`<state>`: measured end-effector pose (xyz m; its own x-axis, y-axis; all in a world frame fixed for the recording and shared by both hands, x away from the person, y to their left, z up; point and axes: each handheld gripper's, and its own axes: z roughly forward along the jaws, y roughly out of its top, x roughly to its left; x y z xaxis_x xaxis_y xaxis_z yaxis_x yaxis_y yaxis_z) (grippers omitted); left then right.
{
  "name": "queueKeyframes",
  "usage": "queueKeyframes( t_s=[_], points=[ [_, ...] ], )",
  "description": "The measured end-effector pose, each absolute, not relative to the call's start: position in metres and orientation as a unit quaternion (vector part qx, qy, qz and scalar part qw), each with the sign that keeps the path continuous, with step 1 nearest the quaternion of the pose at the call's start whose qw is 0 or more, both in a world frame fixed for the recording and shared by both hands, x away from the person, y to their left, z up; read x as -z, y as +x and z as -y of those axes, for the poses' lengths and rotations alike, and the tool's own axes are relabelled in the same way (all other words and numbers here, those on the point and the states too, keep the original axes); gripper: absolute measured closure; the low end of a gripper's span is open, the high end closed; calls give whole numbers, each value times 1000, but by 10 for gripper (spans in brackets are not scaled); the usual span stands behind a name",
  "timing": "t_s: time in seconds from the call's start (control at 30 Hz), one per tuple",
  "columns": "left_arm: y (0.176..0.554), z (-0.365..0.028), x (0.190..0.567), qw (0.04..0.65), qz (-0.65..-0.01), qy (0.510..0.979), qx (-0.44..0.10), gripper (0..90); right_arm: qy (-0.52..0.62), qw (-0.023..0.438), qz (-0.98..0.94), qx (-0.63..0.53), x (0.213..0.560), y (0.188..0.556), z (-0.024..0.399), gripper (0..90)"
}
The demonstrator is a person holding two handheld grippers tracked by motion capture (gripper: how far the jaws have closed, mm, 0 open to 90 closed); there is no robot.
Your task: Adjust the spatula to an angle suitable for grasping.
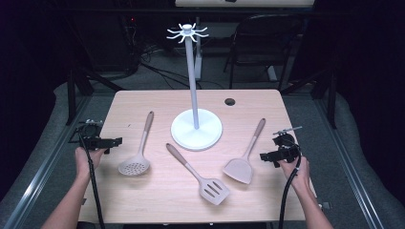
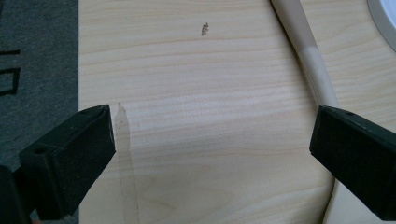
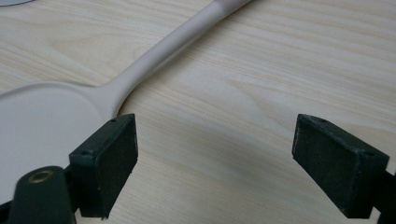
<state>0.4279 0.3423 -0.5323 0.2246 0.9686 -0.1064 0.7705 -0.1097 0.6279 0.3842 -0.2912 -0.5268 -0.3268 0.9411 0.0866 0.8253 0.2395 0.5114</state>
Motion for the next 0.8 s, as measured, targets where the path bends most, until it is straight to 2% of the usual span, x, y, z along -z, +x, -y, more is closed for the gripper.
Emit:
queueKeyframes(
  t_s=[0.27, 0.57, 0.8],
  points=[
    [429, -342, 532, 292, -596, 727, -173, 0, 577, 112, -768, -255, 529, 395, 282, 148],
    [430, -338, 532, 282, -590, 734, -183, 0, 569, 122, -776, -244, 528, 405, 257, 176],
    [431, -336, 534, 274, -587, 739, -186, 0, 582, 124, -771, -229, 535, 414, 246, 240]
  ],
)
